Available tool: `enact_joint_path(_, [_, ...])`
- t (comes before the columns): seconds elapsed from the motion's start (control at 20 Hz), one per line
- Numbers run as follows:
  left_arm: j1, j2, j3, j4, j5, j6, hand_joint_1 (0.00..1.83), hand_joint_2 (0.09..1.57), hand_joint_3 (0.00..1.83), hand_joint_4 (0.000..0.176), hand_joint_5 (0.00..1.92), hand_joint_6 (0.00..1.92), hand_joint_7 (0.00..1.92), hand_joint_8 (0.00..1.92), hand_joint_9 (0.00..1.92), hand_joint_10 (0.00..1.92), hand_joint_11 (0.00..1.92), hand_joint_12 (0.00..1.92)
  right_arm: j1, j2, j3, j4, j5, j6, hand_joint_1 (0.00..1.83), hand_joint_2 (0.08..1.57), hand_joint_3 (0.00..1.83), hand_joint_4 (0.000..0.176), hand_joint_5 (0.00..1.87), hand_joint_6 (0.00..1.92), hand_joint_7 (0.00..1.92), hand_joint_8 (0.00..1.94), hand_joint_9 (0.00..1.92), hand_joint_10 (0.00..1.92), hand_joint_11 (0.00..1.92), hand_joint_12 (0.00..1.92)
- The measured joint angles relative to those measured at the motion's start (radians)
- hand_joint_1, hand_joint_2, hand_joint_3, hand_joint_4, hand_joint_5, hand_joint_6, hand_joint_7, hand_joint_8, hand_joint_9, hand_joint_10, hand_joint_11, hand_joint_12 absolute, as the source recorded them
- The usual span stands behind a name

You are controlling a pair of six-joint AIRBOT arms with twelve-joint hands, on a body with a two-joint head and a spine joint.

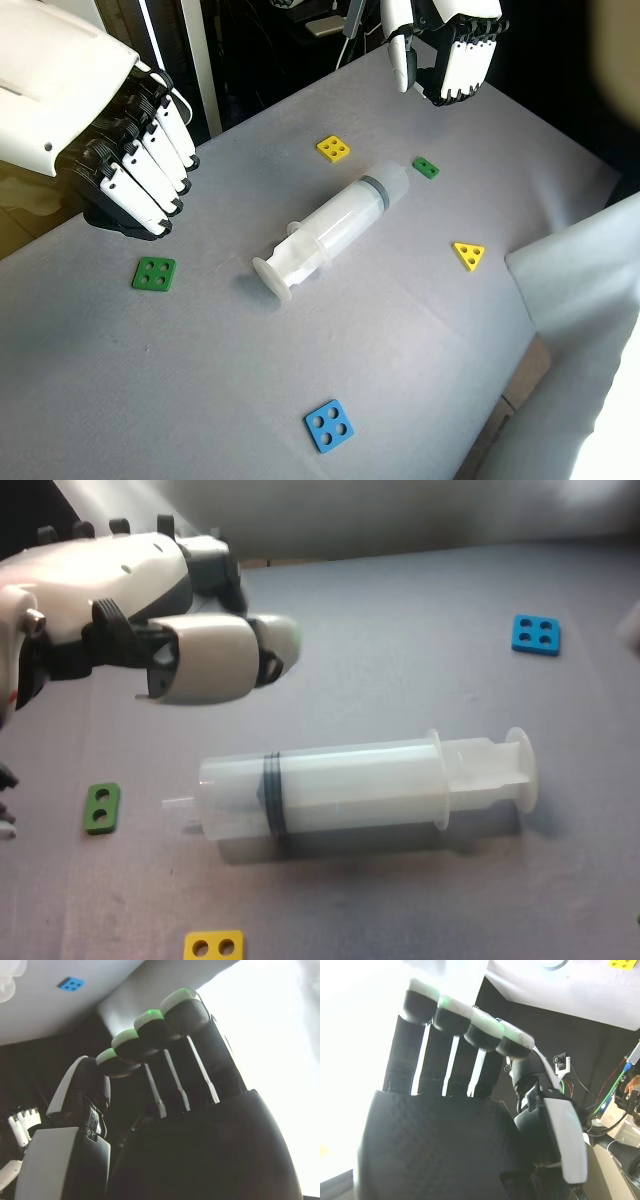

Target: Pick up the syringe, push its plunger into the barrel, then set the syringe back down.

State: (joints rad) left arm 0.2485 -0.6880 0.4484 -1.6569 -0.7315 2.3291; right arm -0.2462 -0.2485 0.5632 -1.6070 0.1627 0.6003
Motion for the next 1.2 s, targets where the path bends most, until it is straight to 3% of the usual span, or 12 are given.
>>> enact_joint_path(0.35, [-0.019, 0.000, 0.000, -0.031, -0.011, 0.034, 0.00, 1.33, 0.01, 0.000, 0.16, 0.00, 0.13, 0.00, 0.08, 0.00, 0.00, 0.23, 0.000, 0.000, 0.000, -0.002, 0.000, 0.000, 0.00, 1.34, 0.00, 0.000, 0.26, 0.00, 0.23, 0.00, 0.16, 0.01, 0.00, 0.41])
enact_joint_path(0.55, [-0.059, 0.000, 0.000, -0.084, -0.010, 0.117, 0.00, 1.34, 0.00, 0.000, 0.18, 0.00, 0.13, 0.00, 0.09, 0.00, 0.00, 0.25, 0.000, 0.000, 0.000, -0.002, 0.000, 0.000, 0.00, 1.35, 0.00, 0.000, 0.26, 0.00, 0.23, 0.00, 0.16, 0.01, 0.00, 0.40])
enact_joint_path(0.75, [-0.065, 0.006, 0.004, -0.082, 0.025, 0.145, 0.00, 1.34, 0.00, 0.000, 0.19, 0.00, 0.15, 0.00, 0.10, 0.00, 0.00, 0.28, 0.000, 0.000, -0.002, -0.001, 0.000, 0.056, 0.00, 1.35, 0.00, 0.000, 0.27, 0.00, 0.24, 0.00, 0.17, 0.01, 0.00, 0.40])
enact_joint_path(0.8, [-0.047, 0.007, 0.004, -0.059, 0.037, 0.121, 0.00, 1.33, 0.00, 0.000, 0.17, 0.00, 0.13, 0.00, 0.09, 0.00, 0.00, 0.24, 0.000, 0.000, -0.002, -0.002, -0.004, 0.066, 0.00, 1.34, 0.00, 0.000, 0.28, 0.01, 0.25, 0.00, 0.18, 0.01, 0.00, 0.44])
enact_joint_path(0.9, [0.026, -0.001, 0.004, 0.082, 0.059, -0.056, 0.00, 1.33, 0.00, 0.000, 0.13, 0.00, 0.10, 0.00, 0.06, 0.00, 0.00, 0.19, 0.000, 0.000, -0.002, -0.001, -0.029, 0.098, 0.00, 1.34, 0.00, 0.000, 0.28, 0.00, 0.25, 0.00, 0.17, 0.00, 0.00, 0.43])
enact_joint_path(1.0, [0.060, -0.021, 0.004, 0.162, 0.064, -0.145, 0.07, 1.31, 0.00, 0.000, 0.11, 0.00, 0.08, 0.00, 0.06, 0.00, 0.00, 0.20, 0.000, 0.000, -0.003, 0.002, -0.064, 0.121, 0.00, 1.33, 0.00, 0.000, 0.27, 0.00, 0.24, 0.00, 0.16, 0.00, 0.00, 0.42])
enact_joint_path(1.2, [0.167, -0.134, 0.019, 0.350, 0.028, -0.357, 0.18, 1.27, 0.00, 0.000, 0.08, 0.00, 0.07, 0.00, 0.06, 0.00, 0.00, 0.28, 0.000, 0.000, -0.003, 0.006, -0.104, 0.151, 0.00, 1.36, 0.01, 0.000, 0.27, 0.00, 0.24, 0.00, 0.17, 0.00, 0.00, 0.44])
